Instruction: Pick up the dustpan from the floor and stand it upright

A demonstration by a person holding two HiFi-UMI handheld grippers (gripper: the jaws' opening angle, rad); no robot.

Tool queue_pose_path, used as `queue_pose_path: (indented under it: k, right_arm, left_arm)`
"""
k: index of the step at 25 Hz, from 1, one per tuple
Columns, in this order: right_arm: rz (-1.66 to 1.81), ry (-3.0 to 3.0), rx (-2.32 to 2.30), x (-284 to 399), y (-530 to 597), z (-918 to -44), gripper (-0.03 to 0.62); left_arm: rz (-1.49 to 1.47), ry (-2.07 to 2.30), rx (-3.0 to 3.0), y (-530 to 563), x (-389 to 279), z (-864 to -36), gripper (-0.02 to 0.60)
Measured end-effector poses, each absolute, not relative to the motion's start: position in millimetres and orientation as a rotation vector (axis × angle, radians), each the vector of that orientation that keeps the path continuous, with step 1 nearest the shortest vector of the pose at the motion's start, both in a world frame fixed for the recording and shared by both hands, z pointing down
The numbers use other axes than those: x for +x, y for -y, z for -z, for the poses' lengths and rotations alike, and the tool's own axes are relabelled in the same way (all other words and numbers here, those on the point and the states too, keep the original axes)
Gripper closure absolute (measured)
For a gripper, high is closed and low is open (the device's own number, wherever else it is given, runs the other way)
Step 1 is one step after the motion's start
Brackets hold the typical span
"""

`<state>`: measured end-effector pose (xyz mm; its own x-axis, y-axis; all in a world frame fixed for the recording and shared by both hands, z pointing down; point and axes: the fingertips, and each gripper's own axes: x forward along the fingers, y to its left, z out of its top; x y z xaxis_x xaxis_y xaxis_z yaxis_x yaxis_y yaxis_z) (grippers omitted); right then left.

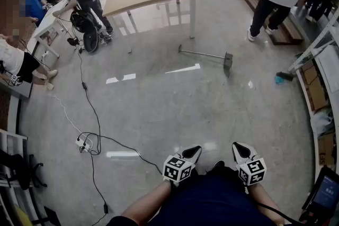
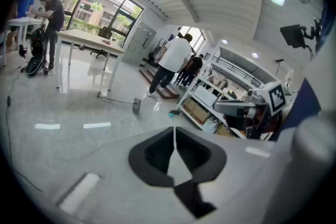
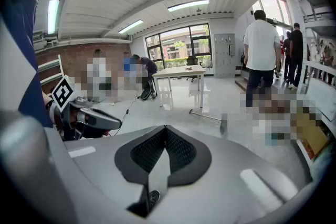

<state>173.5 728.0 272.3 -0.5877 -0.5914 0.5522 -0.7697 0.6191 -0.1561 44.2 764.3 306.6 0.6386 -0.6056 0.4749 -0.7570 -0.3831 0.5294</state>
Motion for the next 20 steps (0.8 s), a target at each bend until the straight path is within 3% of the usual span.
queue_pose_path:
  k: [20]
  right_arm:
    - [-0.574, 2.411, 1.013, 145.0, -600.1, -296.3, 0.583]
  left_arm:
    - [-0.280, 1.126, 2.043, -645.4, 10.7, -320.1, 0.535]
